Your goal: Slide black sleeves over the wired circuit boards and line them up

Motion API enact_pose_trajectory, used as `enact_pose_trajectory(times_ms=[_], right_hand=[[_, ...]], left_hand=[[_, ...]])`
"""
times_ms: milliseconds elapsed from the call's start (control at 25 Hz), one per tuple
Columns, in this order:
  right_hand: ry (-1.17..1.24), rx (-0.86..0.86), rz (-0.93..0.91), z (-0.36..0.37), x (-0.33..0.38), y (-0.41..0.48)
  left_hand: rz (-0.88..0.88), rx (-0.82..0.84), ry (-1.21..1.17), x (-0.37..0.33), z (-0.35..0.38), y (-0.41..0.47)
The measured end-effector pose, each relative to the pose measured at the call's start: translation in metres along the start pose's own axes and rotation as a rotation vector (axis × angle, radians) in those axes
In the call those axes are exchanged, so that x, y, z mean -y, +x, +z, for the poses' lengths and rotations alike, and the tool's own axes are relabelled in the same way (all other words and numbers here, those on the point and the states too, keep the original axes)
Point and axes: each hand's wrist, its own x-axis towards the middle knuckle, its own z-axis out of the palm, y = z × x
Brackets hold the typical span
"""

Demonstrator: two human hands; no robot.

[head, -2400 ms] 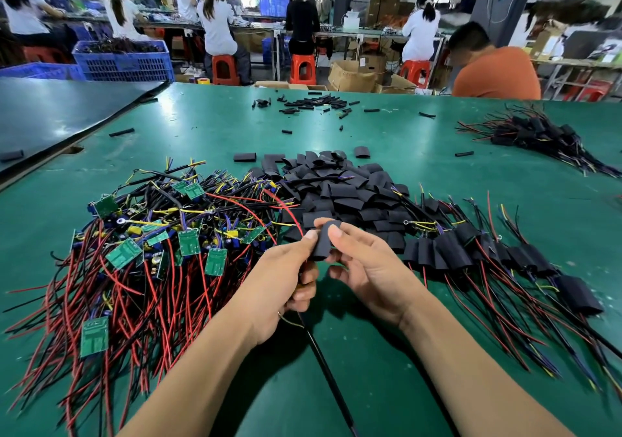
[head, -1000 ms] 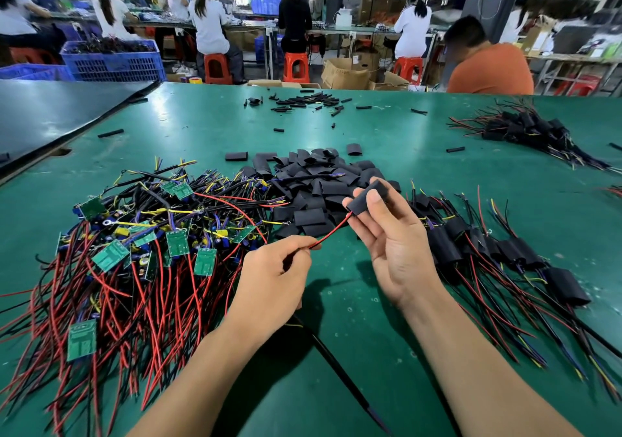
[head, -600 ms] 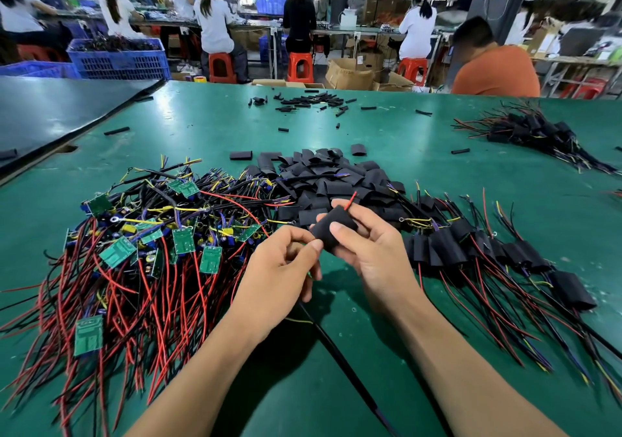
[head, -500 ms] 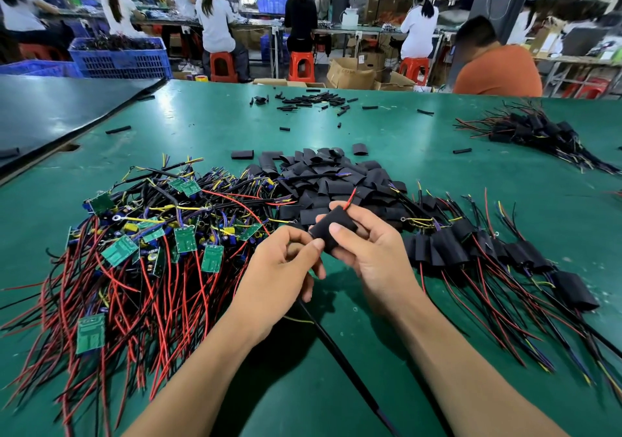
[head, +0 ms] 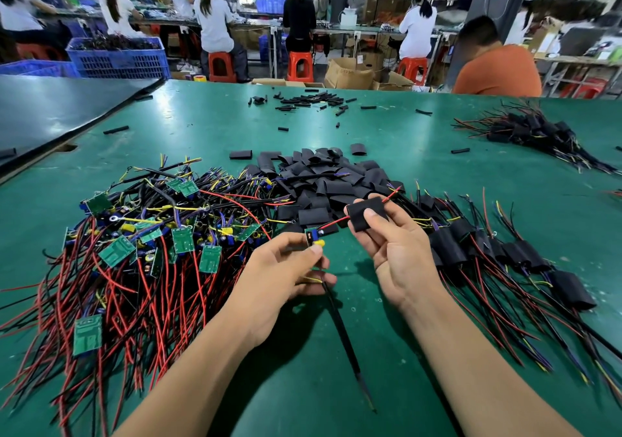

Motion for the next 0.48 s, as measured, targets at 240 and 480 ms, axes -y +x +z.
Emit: enact_pose_trajectory(times_ms=[240, 480], right_hand=[[-0.097, 0.075, -0.025, 0.004, -0.007, -0.007], [-0.200, 0.209, 0.045, 0.008, -0.012, -0.016]], left_hand=[[-0.064, 0.056, -0.037, -0.004, -0.001, 0.000], [-0.091, 0.135, -0.059, -0.004, -0.004, -0.001]])
